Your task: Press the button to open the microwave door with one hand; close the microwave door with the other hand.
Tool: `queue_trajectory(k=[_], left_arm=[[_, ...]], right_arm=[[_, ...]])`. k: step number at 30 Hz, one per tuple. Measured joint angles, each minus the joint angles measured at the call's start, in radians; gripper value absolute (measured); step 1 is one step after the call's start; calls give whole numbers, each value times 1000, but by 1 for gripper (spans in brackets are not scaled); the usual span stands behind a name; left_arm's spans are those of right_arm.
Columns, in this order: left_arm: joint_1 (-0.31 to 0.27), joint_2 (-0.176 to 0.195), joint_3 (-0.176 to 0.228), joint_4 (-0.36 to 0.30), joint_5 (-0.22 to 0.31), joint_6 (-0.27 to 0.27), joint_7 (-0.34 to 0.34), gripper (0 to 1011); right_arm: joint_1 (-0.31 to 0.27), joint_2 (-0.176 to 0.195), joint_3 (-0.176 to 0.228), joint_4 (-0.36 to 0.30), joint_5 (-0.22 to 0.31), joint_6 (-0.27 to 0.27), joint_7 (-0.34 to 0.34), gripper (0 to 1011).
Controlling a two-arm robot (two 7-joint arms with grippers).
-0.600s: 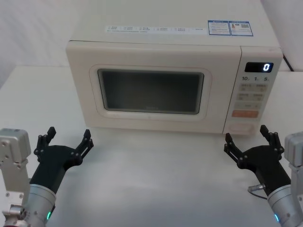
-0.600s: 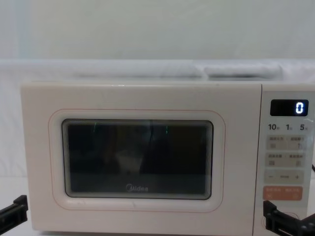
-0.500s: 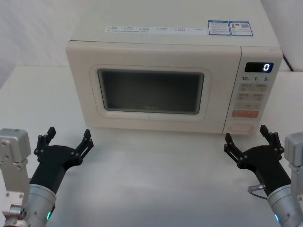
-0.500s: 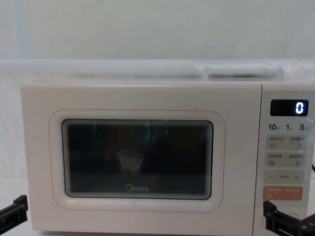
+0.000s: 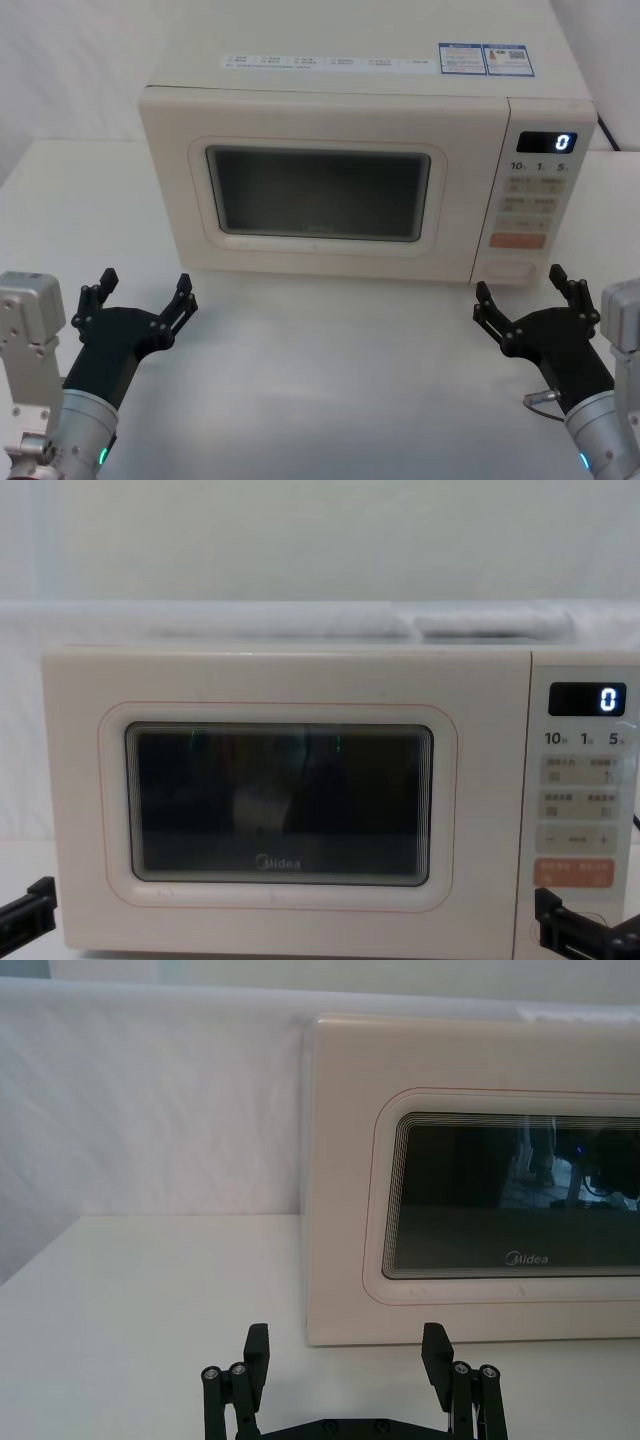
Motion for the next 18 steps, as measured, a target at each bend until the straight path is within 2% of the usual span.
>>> queue_trajectory(k=[18], left_arm=[[0, 0, 0, 0, 0, 0, 0, 1001]], right_arm=[[0, 0, 0, 0, 0, 0, 0, 1002]])
